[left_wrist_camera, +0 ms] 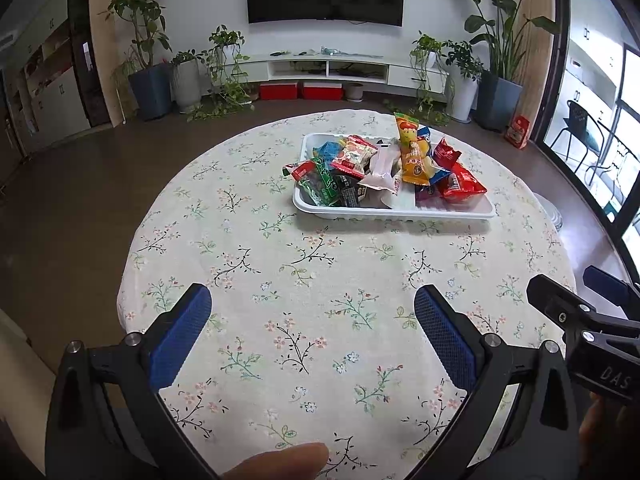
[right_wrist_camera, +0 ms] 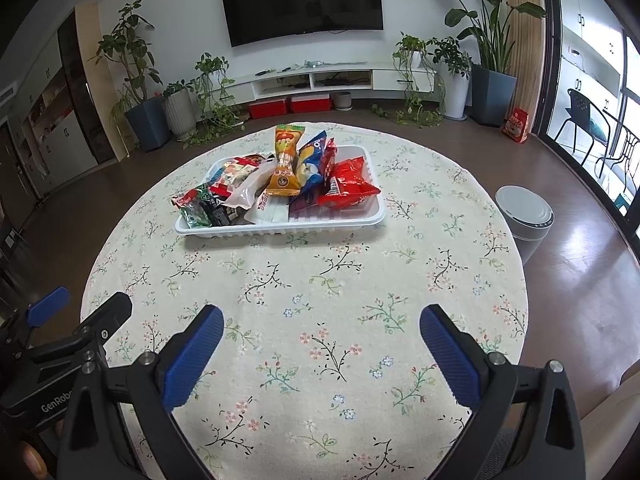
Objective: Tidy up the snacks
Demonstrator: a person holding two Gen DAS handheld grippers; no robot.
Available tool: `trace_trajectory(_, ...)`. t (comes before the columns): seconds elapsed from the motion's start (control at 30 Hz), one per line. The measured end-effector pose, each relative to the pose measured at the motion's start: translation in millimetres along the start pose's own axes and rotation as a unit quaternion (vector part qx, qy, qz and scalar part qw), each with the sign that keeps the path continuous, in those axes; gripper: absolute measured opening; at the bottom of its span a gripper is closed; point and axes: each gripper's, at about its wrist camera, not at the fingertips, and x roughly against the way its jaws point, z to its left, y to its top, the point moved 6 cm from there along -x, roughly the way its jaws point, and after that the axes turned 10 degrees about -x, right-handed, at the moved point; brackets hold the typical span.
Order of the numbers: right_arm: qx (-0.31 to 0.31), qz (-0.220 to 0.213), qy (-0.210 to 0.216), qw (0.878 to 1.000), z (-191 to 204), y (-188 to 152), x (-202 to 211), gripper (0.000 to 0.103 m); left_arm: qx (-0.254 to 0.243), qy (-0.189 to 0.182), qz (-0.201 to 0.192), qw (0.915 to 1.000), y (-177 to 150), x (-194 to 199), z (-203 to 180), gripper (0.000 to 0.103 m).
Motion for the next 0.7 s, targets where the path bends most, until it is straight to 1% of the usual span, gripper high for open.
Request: trace_trajectory(0.7,0.003,0.008,-0.004,1.000,-3.2,-3.2,-2.1,0.101,-0.001,-0.005,0.003,1.0000,-1.3,-2.8,-3.5,0.103)
